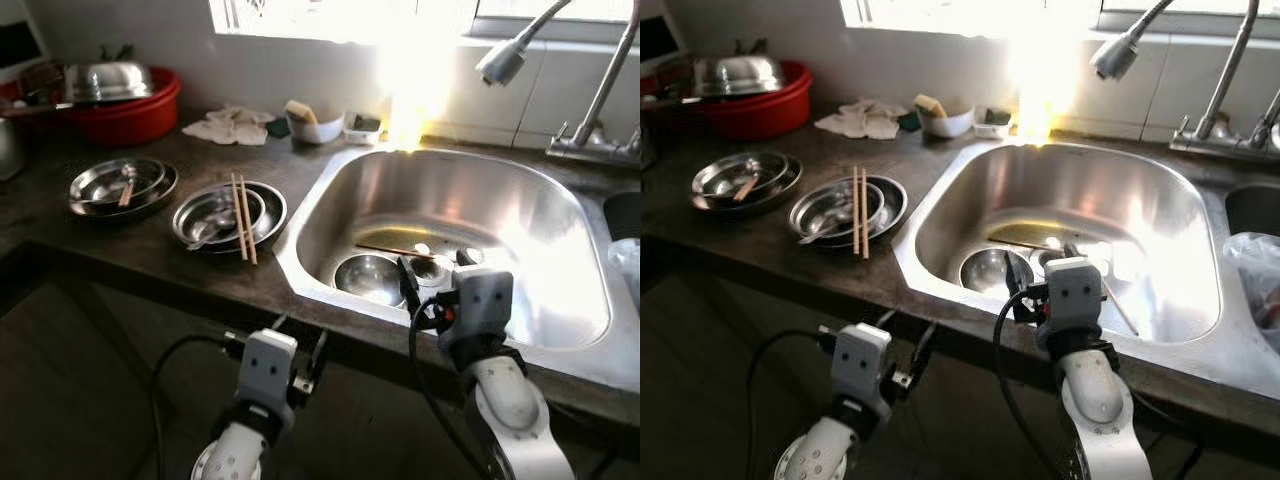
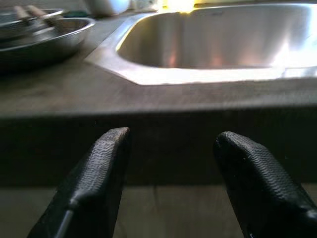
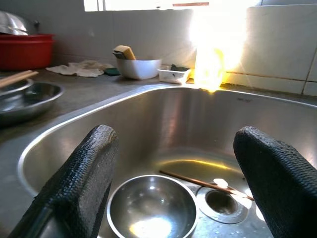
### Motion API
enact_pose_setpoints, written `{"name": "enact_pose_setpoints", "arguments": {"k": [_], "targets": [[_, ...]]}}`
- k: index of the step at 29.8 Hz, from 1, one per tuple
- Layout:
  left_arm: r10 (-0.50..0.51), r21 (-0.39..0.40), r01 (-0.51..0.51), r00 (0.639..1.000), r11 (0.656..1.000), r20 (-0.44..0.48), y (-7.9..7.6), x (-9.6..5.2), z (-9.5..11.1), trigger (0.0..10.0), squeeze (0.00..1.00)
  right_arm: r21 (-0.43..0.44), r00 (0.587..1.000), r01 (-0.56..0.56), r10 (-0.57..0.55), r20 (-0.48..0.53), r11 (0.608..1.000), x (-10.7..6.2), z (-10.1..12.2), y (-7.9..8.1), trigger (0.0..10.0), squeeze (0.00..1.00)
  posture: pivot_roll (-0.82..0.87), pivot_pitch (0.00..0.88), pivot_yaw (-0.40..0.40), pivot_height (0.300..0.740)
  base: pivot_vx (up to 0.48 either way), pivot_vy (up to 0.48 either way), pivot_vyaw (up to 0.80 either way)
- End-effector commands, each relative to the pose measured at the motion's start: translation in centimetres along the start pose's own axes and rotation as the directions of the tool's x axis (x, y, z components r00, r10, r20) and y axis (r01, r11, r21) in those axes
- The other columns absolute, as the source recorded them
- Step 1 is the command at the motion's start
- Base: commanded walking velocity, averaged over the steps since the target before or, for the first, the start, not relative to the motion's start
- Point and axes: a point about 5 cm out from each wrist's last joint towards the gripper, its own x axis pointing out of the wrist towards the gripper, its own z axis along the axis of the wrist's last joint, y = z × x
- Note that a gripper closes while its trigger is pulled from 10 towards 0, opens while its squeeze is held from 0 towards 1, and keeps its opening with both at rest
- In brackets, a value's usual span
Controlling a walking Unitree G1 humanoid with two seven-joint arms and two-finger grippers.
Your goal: Kitchen organization
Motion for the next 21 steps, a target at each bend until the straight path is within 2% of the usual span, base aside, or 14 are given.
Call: {"name": "enact_pose_setpoints", "arguments": {"k": [1,21], "targets": [[-0.011,-0.005,0.011,1.0,1.0,-0.016,-0.3,0.0,-0.2,10.0,0.0,-0.002,1.0,0.006,-0.006,-0.006,1.0,0.0,0.0,0.0,10.0,0.0,0.02,0.041,0.003,0.74,-0.289,0.0,0.0],[0.001,-0.004,-0.001,1.0,1.0,-0.025,-0.2,-0.1,-0.3,10.0,0.0,0.01,0.997,-0.036,0.037,-0.071,0.999,-0.6,-1.2,0.5,10.0,0.0,0.02,0.048,0.006,0.74,-0.288,0.0,0.0]]}}
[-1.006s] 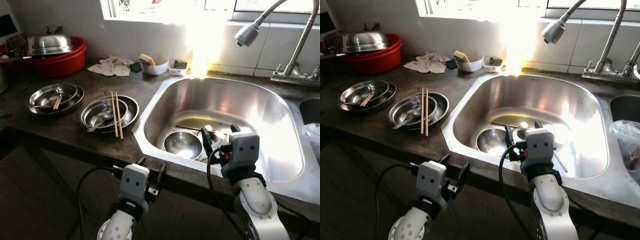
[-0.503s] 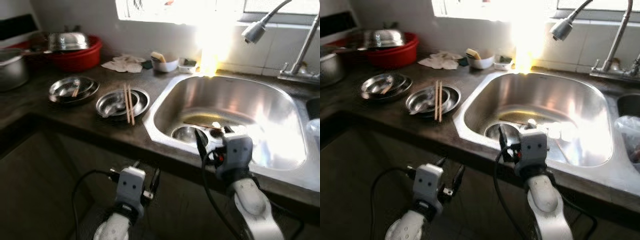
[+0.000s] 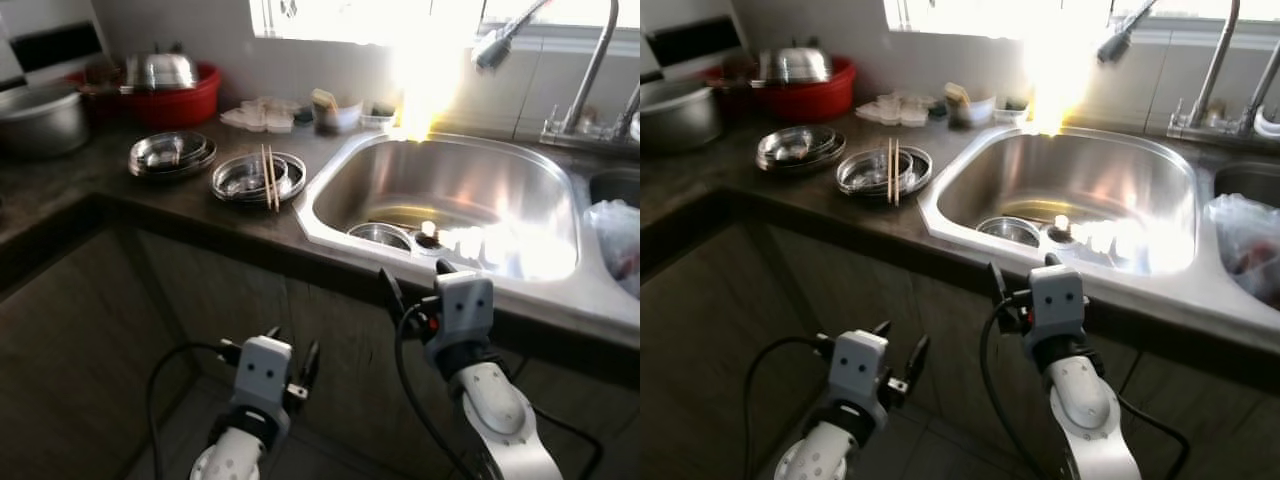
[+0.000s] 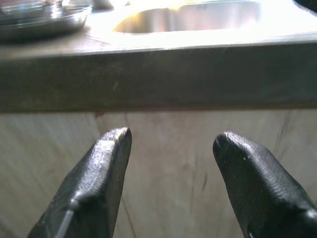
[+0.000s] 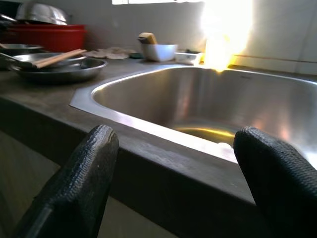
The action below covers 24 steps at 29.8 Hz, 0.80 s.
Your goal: Kitchen organization
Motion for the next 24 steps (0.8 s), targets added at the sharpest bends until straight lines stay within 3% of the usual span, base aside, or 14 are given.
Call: {"name": "enact_pose_setpoints", "arguments": {"k": [1,20,24], "targets": [[0.008,0.015,-0.007,1.0,1.0,-0.009,0.36,-0.17,-0.12,10.0,0.0,0.013,1.0,-0.016,0.016,-0.003,1.0,0.04,-0.01,0.49,10.0,0.0,0.02,0.048,0.006,0.74,-0.292,0.0,0.0],[0.007,0.016,-0.006,1.0,1.0,-0.012,0.26,-0.1,-0.2,10.0,0.0,0.013,0.999,-0.035,0.035,-0.014,0.999,0.25,-0.3,0.69,10.0,0.0,0.01,0.04,0.001,0.74,-0.288,0.0,0.76],[0.006,0.015,-0.006,1.0,1.0,-0.013,0.25,-0.04,-0.25,10.0,0.0,0.013,0.999,-0.037,0.037,-0.013,0.999,0.36,-0.34,0.69,10.0,0.0,0.01,0.039,0.002,0.74,0.0,0.0,0.8]]}}
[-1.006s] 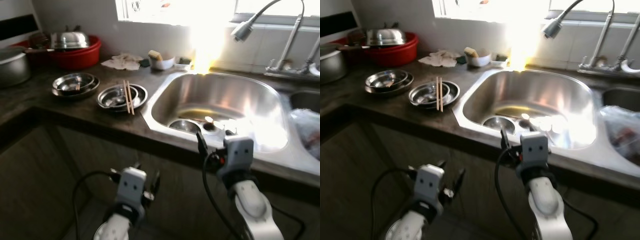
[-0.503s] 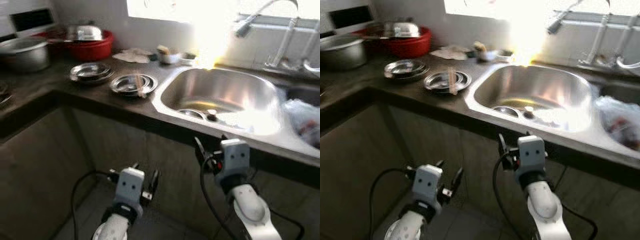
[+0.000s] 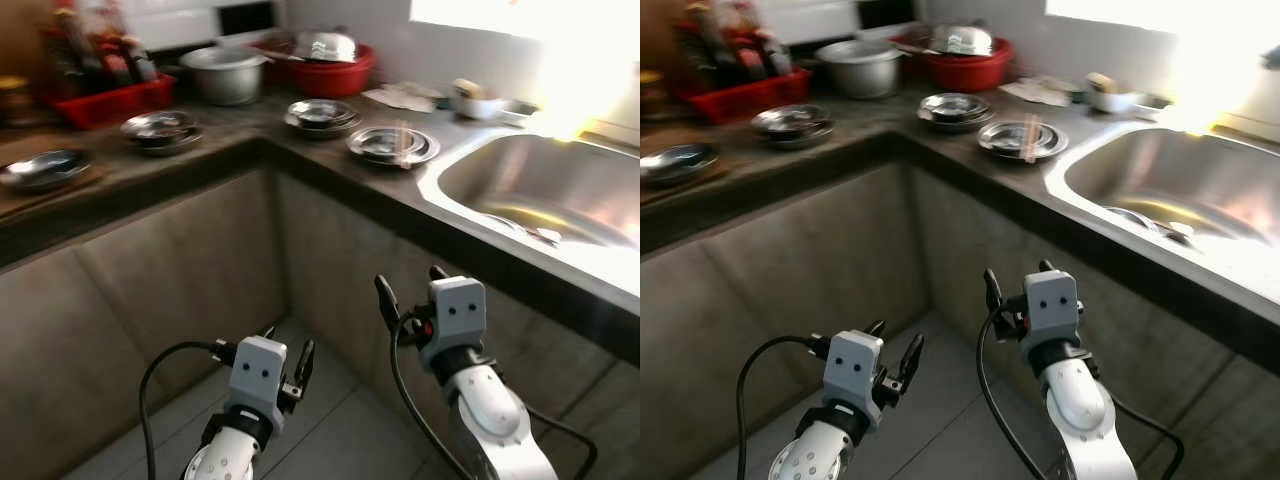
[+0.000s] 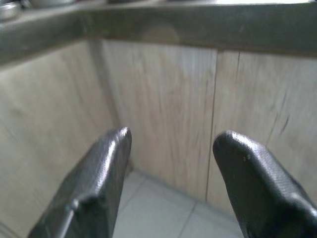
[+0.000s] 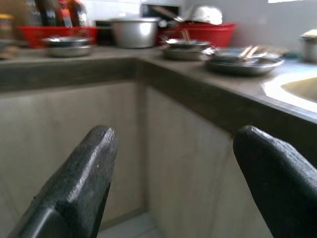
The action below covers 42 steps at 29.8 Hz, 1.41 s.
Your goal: Kitchen organization
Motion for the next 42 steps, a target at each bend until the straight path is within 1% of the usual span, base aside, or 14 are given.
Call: {"name": "enact_pose_setpoints", "arguments": {"k": [1,10,14,26,37,39,42], "targets": [[-0.01,0.005,0.01,1.0,1.0,0.011,-0.2,0.1,0.25,10.0,0.0,0.001,1.0,0.004,-0.004,0.004,1.0,0.0,0.09,-0.18,10.0,0.0,0.01,0.039,0.002,0.74,0.0,0.0,0.8],[0.016,0.032,-0.017,1.0,0.999,0.02,0.01,0.18,0.34,10.0,0.0,-0.004,1.0,-0.013,0.013,0.011,1.0,0.19,0.15,-0.1,10.0,0.0,0.01,0.03,0.003,0.74,0.0,0.0,0.8],[0.008,0.025,-0.009,1.0,1.0,0.02,-0.09,0.25,0.32,10.0,0.0,-0.008,1.0,-0.019,0.019,0.011,1.0,0.22,0.15,-0.12,10.0,0.0,0.01,0.027,-0.001,0.74,0.0,0.0,0.8],[0.008,0.022,-0.008,1.0,1.0,0.022,-0.17,0.35,0.39,10.0,0.0,-0.004,1.0,-0.022,0.022,0.012,1.0,0.42,0.19,-0.04,10.0,0.0,0.01,0.034,-0.005,0.74,0.259,0.0,0.78],[0.009,0.021,-0.01,1.0,1.0,0.022,-0.06,0.41,0.4,10.0,0.0,0.013,1.0,-0.019,0.019,0.011,1.0,0.57,0.09,0.03,10.0,0.0,0.01,0.038,-0.004,0.74,0.269,0.0,0.0],[0.008,0.021,-0.009,1.0,1.0,0.022,-0.05,0.4,0.39,10.0,0.0,0.003,0.999,-0.03,0.03,0.016,1.0,0.53,0.2,0.15,10.0,0.0,0.01,0.039,-0.002,0.74,0.262,0.0,0.0],[0.007,0.021,-0.008,1.0,1.0,0.022,-0.04,0.46,0.37,10.0,0.0,-0.006,0.999,-0.043,0.044,0.021,0.999,0.52,0.27,0.34,10.0,0.0,0.01,0.039,-0.004,0.74,0.26,0.0,0.69]]}}
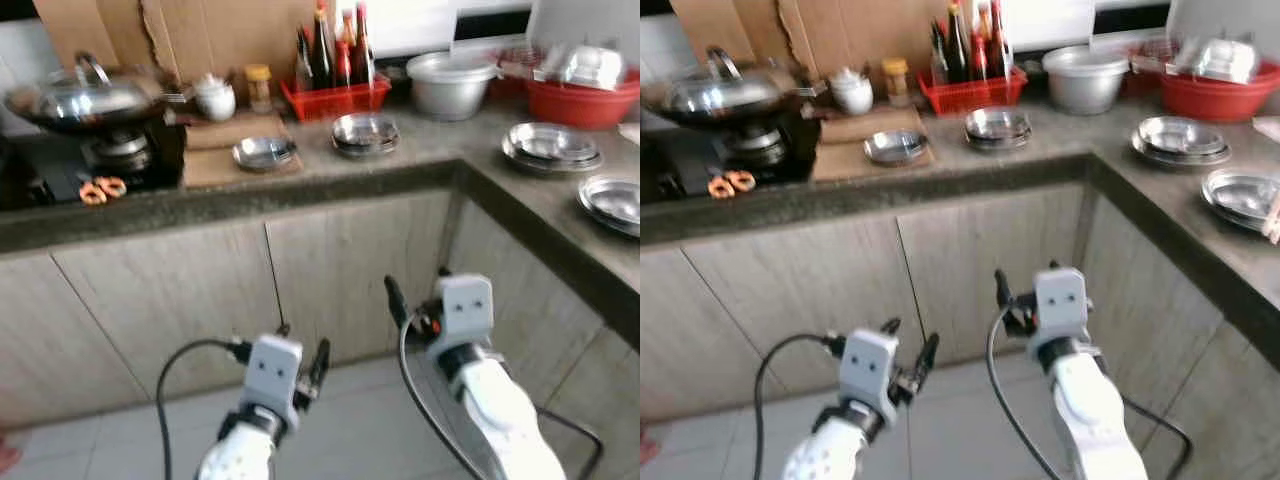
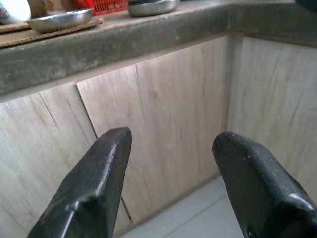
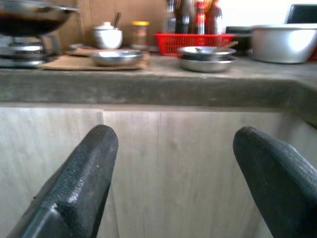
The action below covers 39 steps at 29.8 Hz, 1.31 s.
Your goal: Kitchen organization
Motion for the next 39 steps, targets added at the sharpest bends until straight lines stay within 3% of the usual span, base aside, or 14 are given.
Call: {"name": "enact_pose_setpoints", "arguments": {"k": [1,15,39], "targets": [[-0.017,-0.009,0.017,1.0,1.0,0.013,-0.55,0.06,0.27,10.0,0.0,-0.016,1.0,0.012,-0.012,0.02,1.0,-0.06,0.4,-0.45,10.0,0.0,0.01,0.039,-0.004,0.74,0.262,0.0,0.8],[-0.018,-0.01,0.018,1.0,1.0,0.016,-0.58,0.09,0.3,10.0,0.0,-0.018,0.999,0.02,-0.02,0.025,1.0,0.21,0.44,-0.57,10.0,0.0,0.02,0.034,-0.005,0.74,0.262,0.0,0.78],[-0.029,-0.008,0.029,0.999,1.0,0.016,-0.69,0.07,0.15,10.0,0.0,-0.016,0.999,0.031,-0.03,0.039,0.999,0.84,0.68,-1.02,10.0,0.0,0.02,0.015,-0.012,0.74,0.274,0.0,0.0]]}}
